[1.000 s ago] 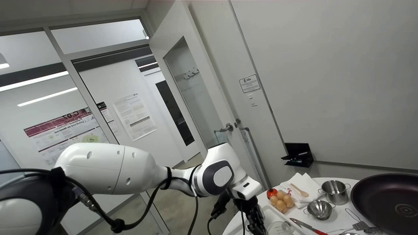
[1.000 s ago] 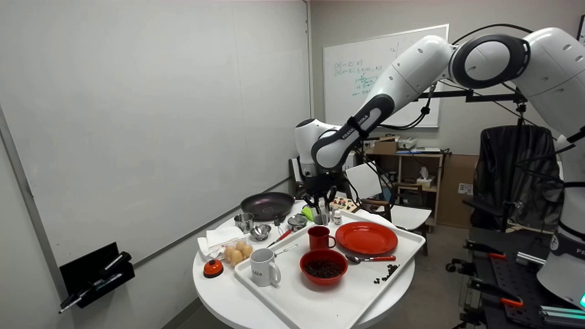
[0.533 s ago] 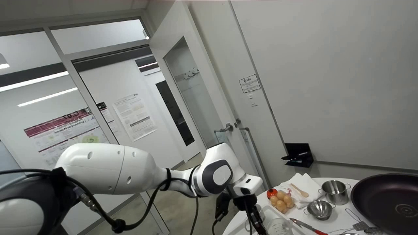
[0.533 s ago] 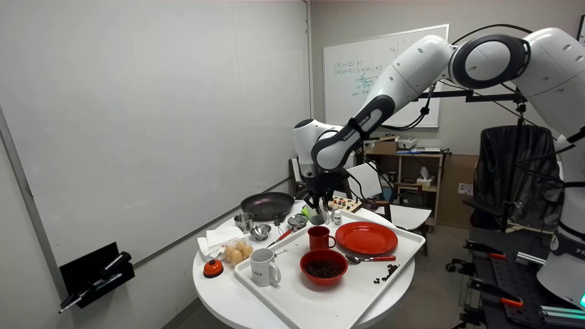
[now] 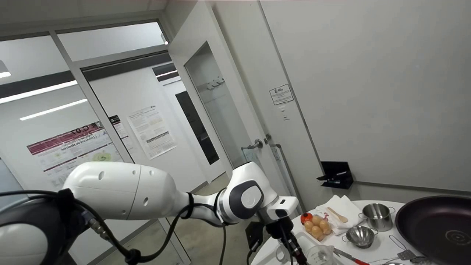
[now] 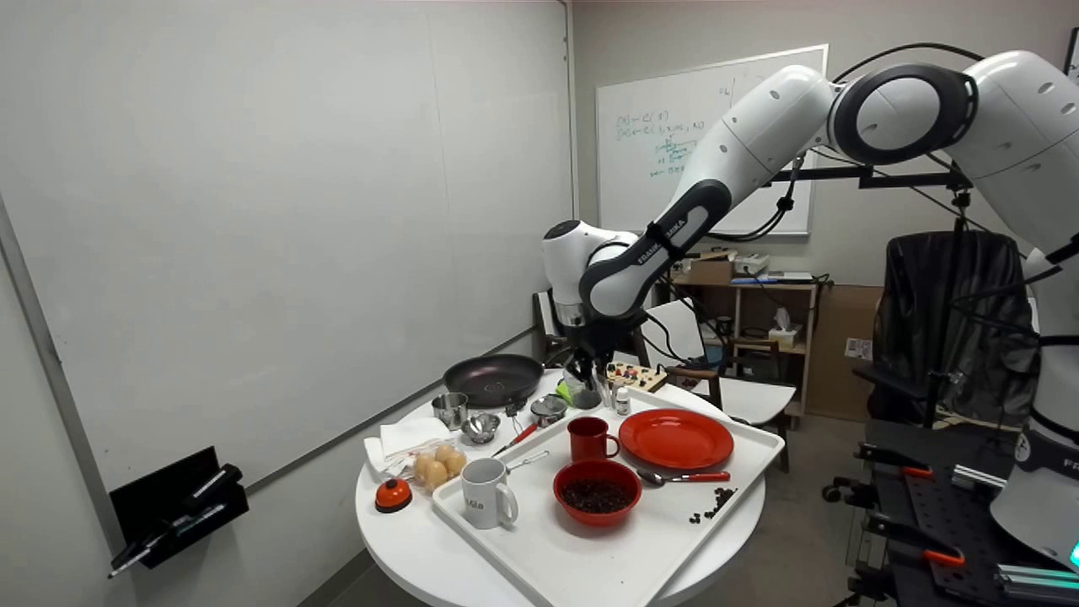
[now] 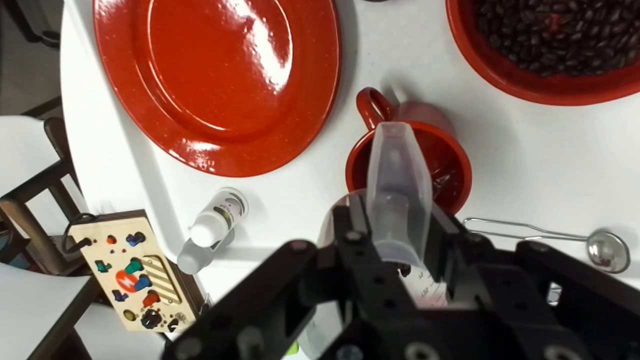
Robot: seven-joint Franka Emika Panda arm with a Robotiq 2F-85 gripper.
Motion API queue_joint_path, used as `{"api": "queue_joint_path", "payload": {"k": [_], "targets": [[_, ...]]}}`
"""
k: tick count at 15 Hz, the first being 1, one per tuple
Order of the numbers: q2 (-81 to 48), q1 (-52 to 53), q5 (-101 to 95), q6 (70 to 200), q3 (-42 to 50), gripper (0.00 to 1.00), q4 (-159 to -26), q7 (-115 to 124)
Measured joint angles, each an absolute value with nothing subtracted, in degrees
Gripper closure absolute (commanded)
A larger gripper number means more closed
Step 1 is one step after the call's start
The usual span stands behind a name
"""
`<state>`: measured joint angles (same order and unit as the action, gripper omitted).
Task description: Pour a portion of the contents inside the clear jar into the red bowl
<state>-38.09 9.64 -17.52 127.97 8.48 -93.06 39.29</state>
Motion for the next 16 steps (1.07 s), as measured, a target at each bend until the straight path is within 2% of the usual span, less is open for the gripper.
{"api": "queue_joint_path", "payload": {"k": [1,5,9,10,12,13,16], "targets": [[-38.1,9.7,-17.5,128.0,8.5,0.93,-93.1,39.3],[-38.1,9.4,-17.4,129.6,8.4,0.93,-93.4,38.0],[-38.0,7.6,-17.4,141.0,7.8,0.93,-96.5,28.3],[-37.9,7.5,-17.4,143.2,7.8,0.72,-97.4,25.8],[-38.0,7.7,-17.2,143.6,8.0,0.72,-97.6,25.4],[-38.0,7.7,-17.2,143.6,8.1,0.93,-97.6,25.5],[-38.0,7.6,-17.1,144.2,7.9,0.93,-97.7,24.0]]}}
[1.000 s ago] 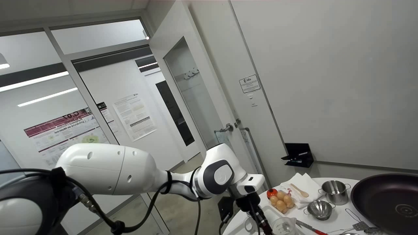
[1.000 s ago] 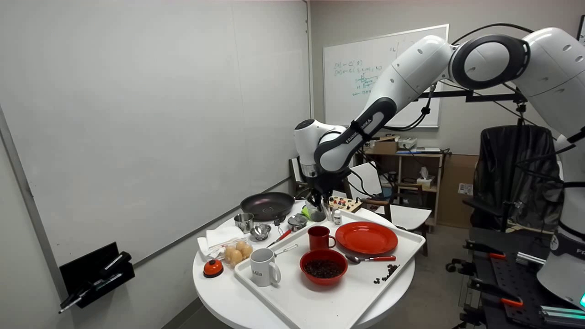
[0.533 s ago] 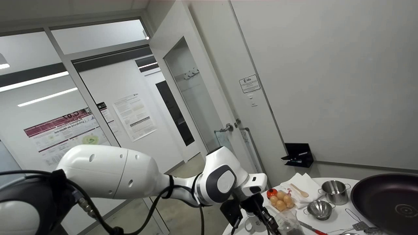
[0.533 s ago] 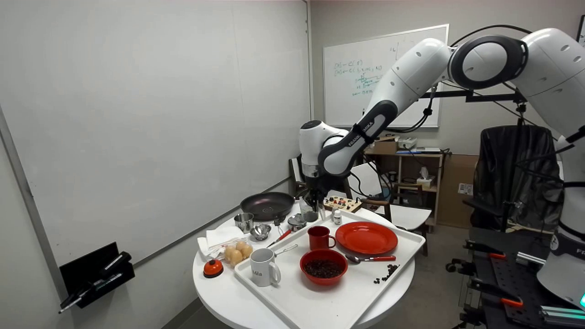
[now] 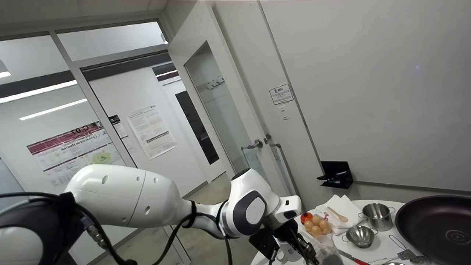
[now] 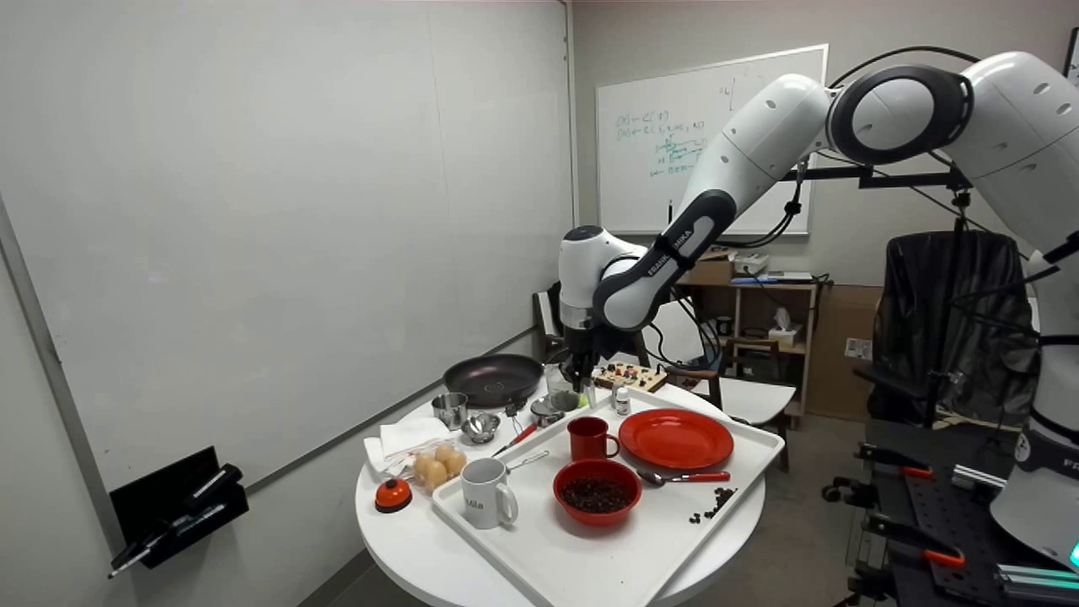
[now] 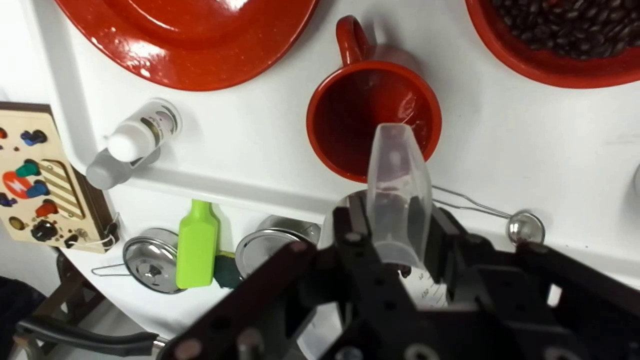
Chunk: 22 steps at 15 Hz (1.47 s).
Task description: Pour a portion of the contents inside the clear jar into the red bowl
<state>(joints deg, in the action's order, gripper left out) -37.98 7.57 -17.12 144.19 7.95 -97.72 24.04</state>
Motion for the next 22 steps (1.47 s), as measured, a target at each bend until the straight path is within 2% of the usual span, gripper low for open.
{"api": "queue_joint_path", "payload": {"k": [10,11,12,13,22], "targets": [[-37.8,0.2,-14.2,153.2,-2.7,0.93,-99.9,-6.7],[-37.8,0.0,-14.1,153.2,-4.0,0.72,-99.9,-9.2],[-37.8,-0.4,-13.8,153.0,-5.4,0.72,-99.9,-11.9],[-37.8,-0.6,-13.2,152.8,-6.5,0.93,-99.9,-13.9],[-38.4,1.4,-13.4,152.8,-2.0,0.93,-101.9,-13.9]]}}
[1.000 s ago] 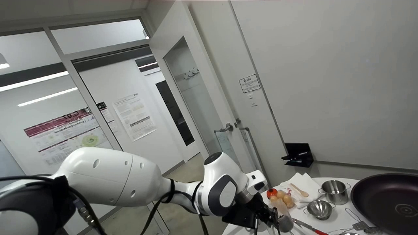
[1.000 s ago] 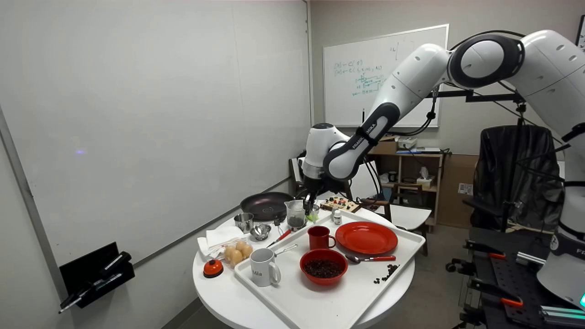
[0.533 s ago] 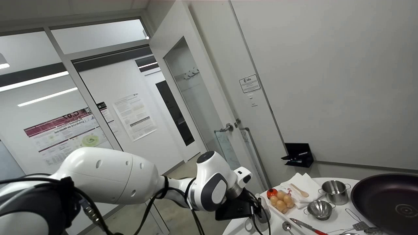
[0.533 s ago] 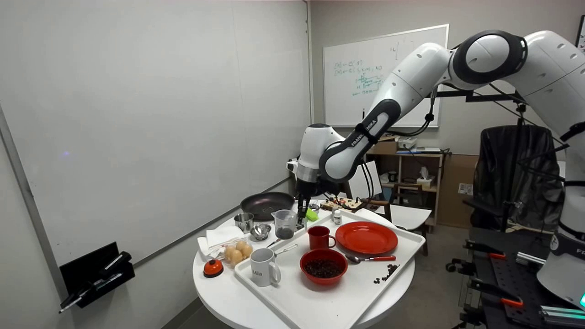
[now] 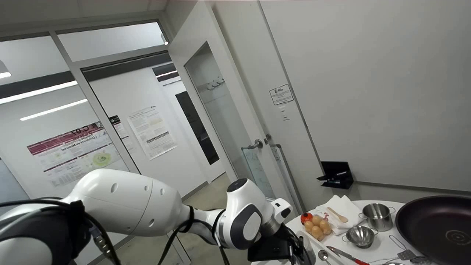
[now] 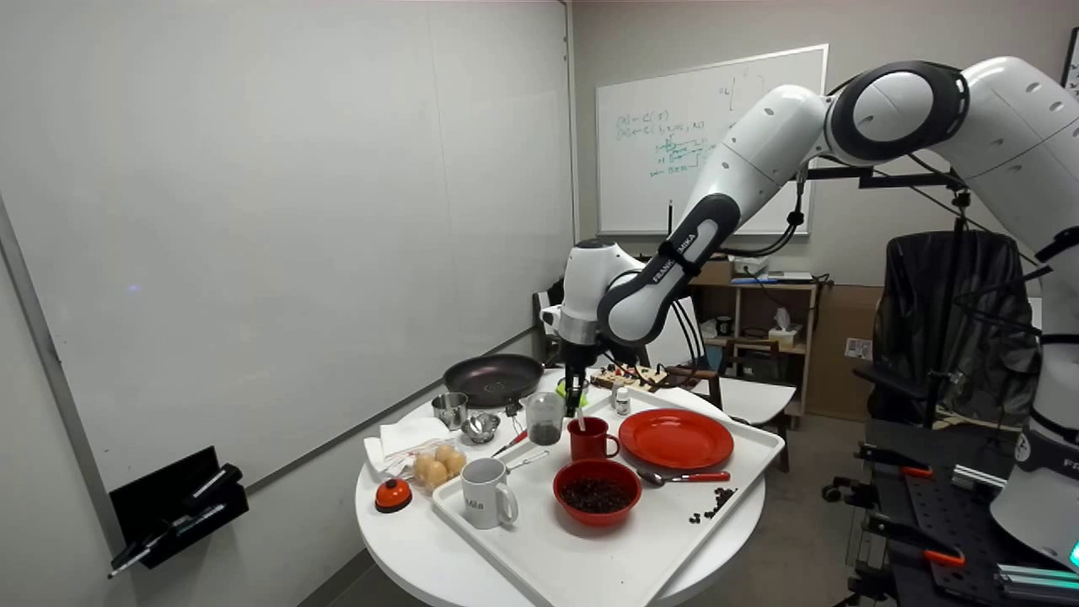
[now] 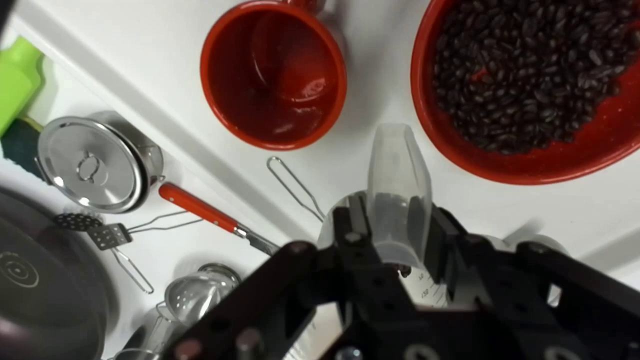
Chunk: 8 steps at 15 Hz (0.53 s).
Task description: Pour a portion of the contents inside the clear jar into the red bowl
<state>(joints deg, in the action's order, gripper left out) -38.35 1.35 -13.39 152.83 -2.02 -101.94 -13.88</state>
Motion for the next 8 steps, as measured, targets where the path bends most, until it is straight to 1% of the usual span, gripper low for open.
{"api": "queue_joint_path", "payload": {"k": [8], "targets": [[-37.8,-2.4,-11.8,153.2,-4.6,0.93,-105.9,-16.6]]}}
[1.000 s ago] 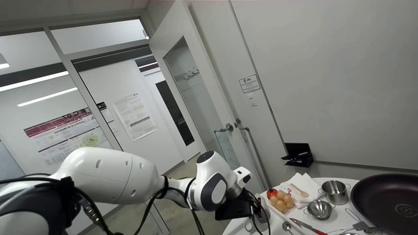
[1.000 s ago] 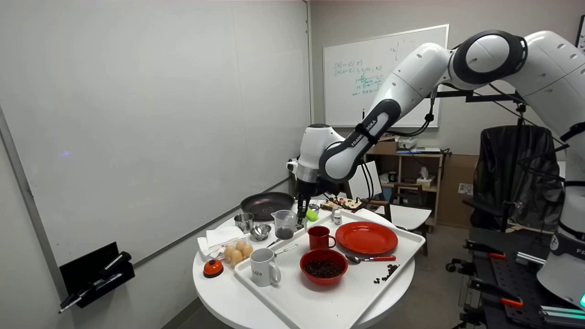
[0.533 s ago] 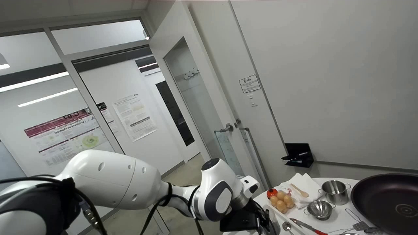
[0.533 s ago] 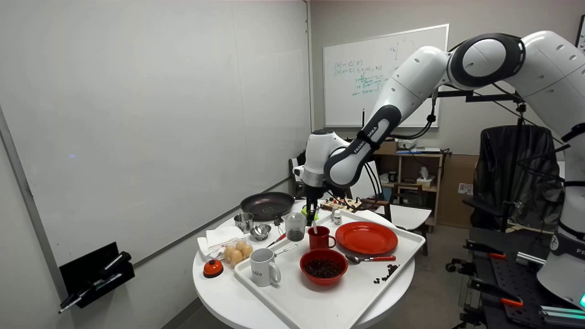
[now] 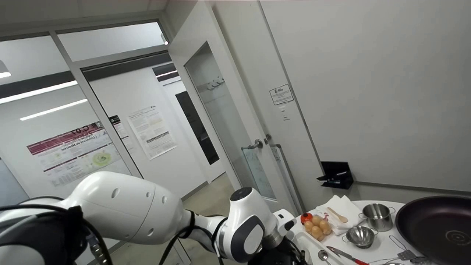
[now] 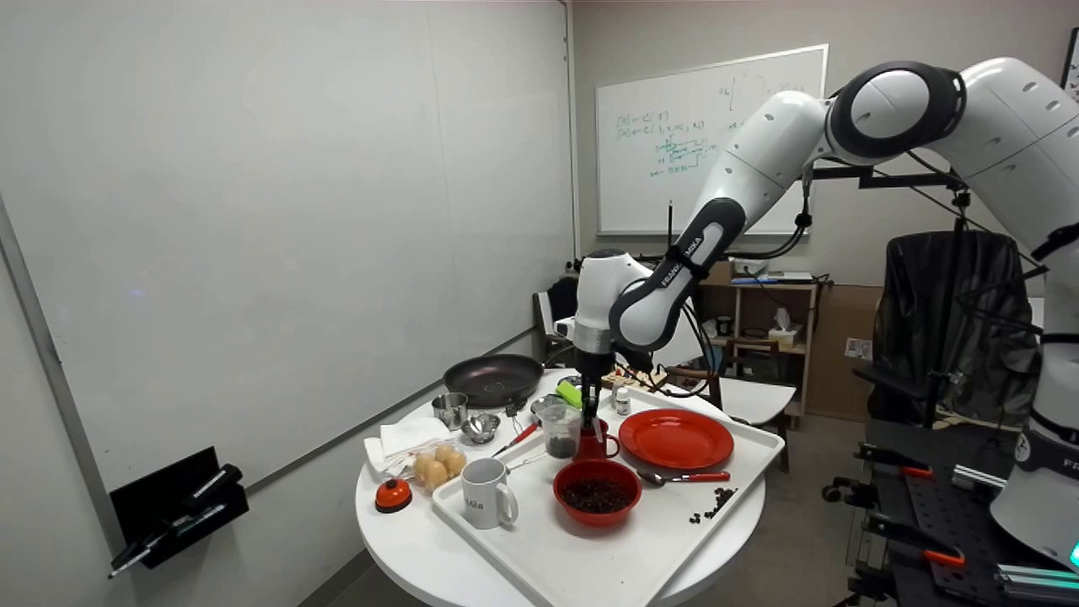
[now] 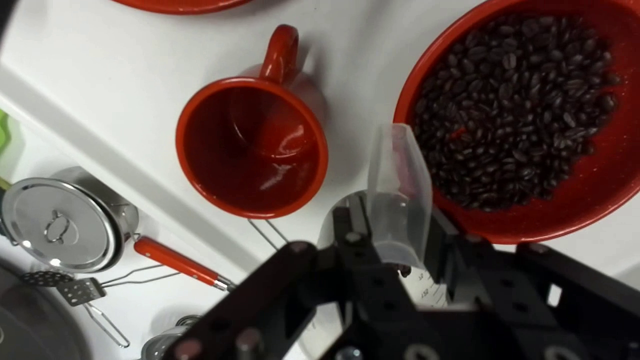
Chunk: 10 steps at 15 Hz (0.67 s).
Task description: Pour a portion of the contents inside the clear jar into the red bowl
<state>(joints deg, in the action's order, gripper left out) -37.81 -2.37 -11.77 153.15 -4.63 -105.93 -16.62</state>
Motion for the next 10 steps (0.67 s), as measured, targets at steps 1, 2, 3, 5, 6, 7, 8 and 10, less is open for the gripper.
{"api": "queue_joint_path", "payload": {"k": [1,2,3,5,6,7,8,10], "targets": [[-37.2,-2.6,-11.7,153.4,-4.8,0.93,-106.6,-16.7],[-36.2,-2.7,-11.7,153.6,-4.7,0.93,-107.5,-16.6],[-34.9,-2.7,-11.7,153.6,-4.4,0.93,-108.6,-16.5],[-31.6,-2.2,-11.9,153.6,-3.0,0.93,-111.4,-15.6],[-29.7,-1.9,-12.2,153.5,-2.2,0.93,-112.9,-15.0],[-27.9,-1.6,-12.6,153.3,-1.3,0.93,-114.3,-14.4],[-26.1,-1.2,-13.0,152.9,-0.5,0.93,-115.7,-13.9],[-22.7,-0.9,-13.2,151.5,0.4,0.93,-117.8,-13.4]]}}
